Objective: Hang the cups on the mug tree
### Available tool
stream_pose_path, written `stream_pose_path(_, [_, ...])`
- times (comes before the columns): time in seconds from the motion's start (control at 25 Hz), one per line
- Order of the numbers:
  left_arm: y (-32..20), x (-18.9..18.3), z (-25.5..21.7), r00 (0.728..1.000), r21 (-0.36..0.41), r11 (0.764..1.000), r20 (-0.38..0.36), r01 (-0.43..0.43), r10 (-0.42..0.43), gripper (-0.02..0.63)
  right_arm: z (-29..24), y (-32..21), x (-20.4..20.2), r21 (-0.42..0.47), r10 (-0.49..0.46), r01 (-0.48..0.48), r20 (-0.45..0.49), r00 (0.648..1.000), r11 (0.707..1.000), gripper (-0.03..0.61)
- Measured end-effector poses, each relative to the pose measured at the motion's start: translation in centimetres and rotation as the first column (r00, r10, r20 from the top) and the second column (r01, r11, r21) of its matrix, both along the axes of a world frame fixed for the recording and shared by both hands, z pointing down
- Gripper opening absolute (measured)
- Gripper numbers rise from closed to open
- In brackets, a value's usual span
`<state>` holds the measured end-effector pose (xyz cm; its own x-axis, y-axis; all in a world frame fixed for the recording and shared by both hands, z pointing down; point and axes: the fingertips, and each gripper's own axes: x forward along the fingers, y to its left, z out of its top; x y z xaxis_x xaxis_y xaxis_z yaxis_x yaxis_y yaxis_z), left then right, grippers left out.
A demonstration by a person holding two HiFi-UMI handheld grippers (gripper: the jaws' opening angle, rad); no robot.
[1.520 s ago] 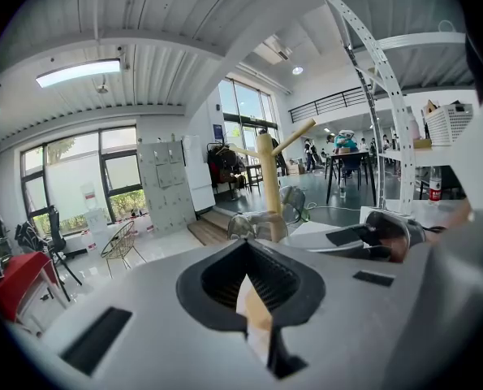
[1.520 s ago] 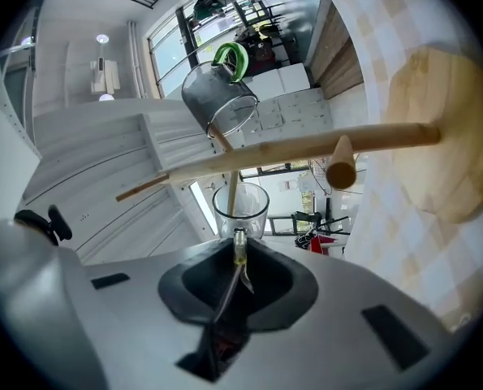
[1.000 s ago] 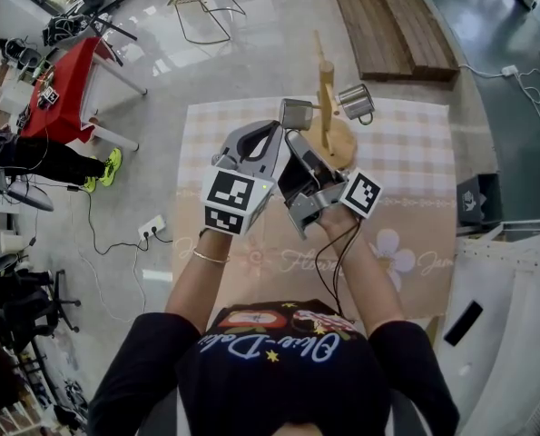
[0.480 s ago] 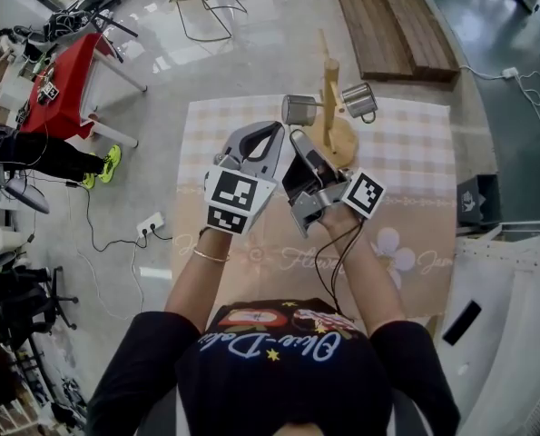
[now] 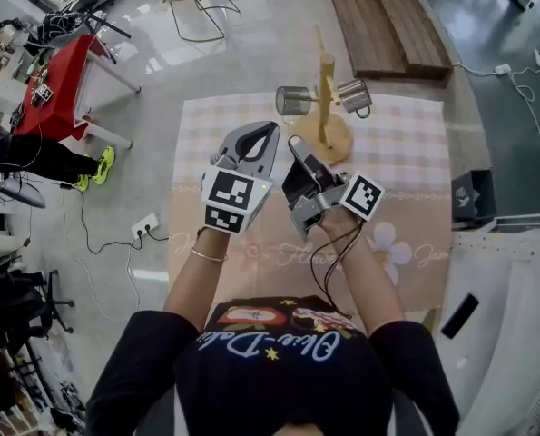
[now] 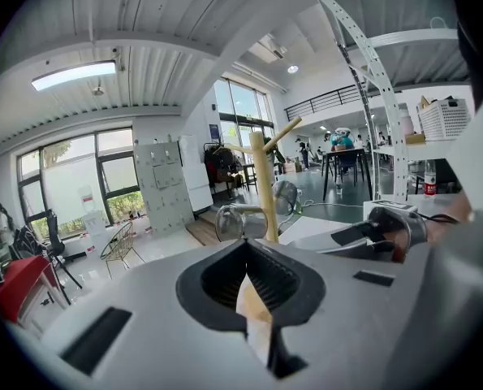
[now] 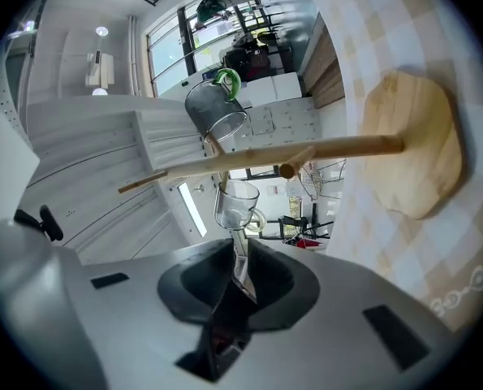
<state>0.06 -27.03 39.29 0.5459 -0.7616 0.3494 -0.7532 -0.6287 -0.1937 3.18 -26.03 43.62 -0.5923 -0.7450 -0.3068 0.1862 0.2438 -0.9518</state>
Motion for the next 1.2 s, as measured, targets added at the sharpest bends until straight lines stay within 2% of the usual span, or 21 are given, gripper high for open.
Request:
stream_pose_path(0.16, [0.6, 0.1, 0.2, 1.000, -0.010, 1.000, -0.020, -0.005, 0.005, 0.008, -0.6, 0.8, 0.6, 0.025, 0.009, -0.008, -0.047, 0.999, 1.000, 0.049])
stream_pose_path(0.24, [1.0, 0.4, 0.2, 1.000, -0.013, 1.000, -0.028, -0.013, 0.013, 0.008, -1.4, 1.2, 1.0, 0.058, 0.014, -0.011, -0.062, 0.998, 0.998, 0.009])
stream_pose_path(0.32, [1.6, 0.5, 0.2, 0.999, -0.013, 1.000, -0.035, -0.025, 0.024, 0.008, -2.4, 1.9, 1.3, 0.102, 0.016, -0.008, -0.085, 0.996, 0.995, 0.009])
stream_pose_path(0.48, [2.8, 0.8, 0.1, 0.997, -0.019, 0.999, -0.062, -0.047, 0.046, 0.008, -4.0, 3.4, 1.9, 0.197, 0.008, 0.031, -0.195, 0.981, 0.980, 0.008])
stream_pose_path(0.6, [3.5, 0.6, 0.7, 0.996, -0.037, 0.998, -0.079, -0.051, 0.048, 0.009, -4.9, 4.4, 2.1, 0.251, 0.002, 0.078, -0.304, 0.953, 0.965, 0.008])
stream_pose_path(0.68, [4.1, 0.5, 1.0, 0.994, -0.049, 0.997, -0.093, -0.056, 0.052, 0.008, -5.3, 5.0, 2.2, 0.279, -0.004, 0.119, -0.382, 0.924, 0.953, 0.008])
stream_pose_path(0.8, [5.2, 0.7, 1.2, 0.989, -0.065, 0.995, -0.128, -0.079, 0.070, 0.009, -5.6, 6.2, 2.2, 0.303, -0.013, 0.192, -0.506, 0.863, 0.933, 0.008])
stream_pose_path(1.04, [7.7, 2.0, 1.5, 0.979, -0.083, 0.986, -0.158, -0.146, 0.131, 0.008, -6.5, 8.2, 2.0, 0.345, 0.001, 0.350, -0.713, 0.701, 0.871, 0.008])
stream_pose_path(1.12, [8.6, 2.3, 1.4, 0.973, -0.091, 0.982, -0.179, -0.166, 0.148, 0.008, -6.9, 8.7, 2.0, 0.351, 0.011, 0.371, -0.740, 0.673, 0.860, 0.008])
stream_pose_path(1.2, [9.3, 2.5, 1.0, 0.968, -0.089, 0.979, -0.188, -0.184, 0.165, 0.008, -7.1, 9.1, 2.0, 0.350, 0.015, 0.378, -0.751, 0.661, 0.857, 0.008])
